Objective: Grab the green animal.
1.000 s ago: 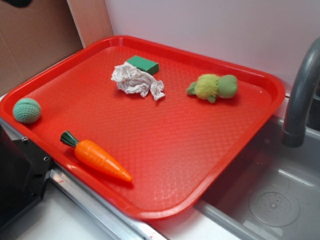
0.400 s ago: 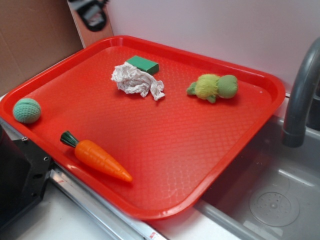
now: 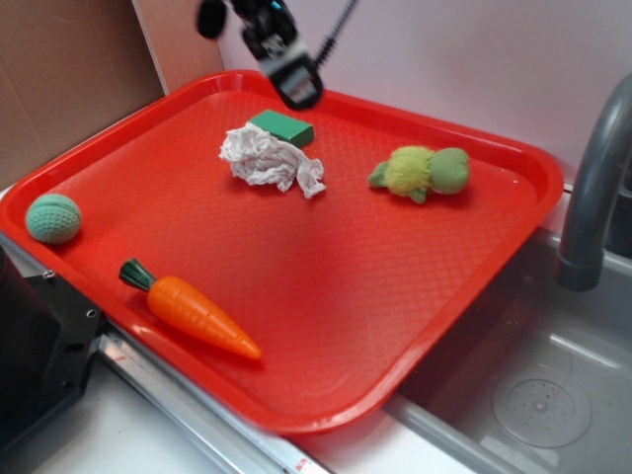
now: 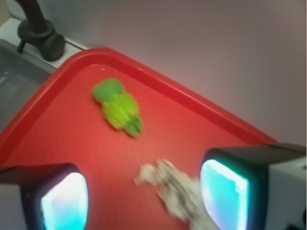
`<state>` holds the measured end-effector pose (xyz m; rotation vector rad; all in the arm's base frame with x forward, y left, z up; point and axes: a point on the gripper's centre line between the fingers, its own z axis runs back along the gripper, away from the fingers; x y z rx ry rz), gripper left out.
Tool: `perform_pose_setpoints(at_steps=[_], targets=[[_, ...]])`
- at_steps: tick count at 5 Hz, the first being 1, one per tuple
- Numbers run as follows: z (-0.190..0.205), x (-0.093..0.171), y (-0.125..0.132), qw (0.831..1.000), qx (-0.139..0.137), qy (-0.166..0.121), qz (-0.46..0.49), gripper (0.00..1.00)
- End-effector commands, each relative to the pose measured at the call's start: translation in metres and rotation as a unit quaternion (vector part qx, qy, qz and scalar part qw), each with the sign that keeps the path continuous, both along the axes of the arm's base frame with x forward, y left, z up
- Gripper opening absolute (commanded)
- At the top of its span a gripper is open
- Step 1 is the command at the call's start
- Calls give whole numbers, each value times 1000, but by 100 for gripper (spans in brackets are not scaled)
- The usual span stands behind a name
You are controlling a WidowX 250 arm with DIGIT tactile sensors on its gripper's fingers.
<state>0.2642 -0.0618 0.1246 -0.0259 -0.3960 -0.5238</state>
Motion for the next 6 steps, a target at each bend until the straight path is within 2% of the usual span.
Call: perform_pose_setpoints(at_steps=[1,2,3,4,5,6], targets=[[-45,56,-45,998,17,2,-61,100],[-67,65,-52,995,28,20,-89,100],[-81,71,-57,990,21,38,-131,100],[-84,73,-59,990,41,47,-127,0],[-84,74,-58,991,48,52,-113,0],[-72,68,-53,992,75,59,-80,0]])
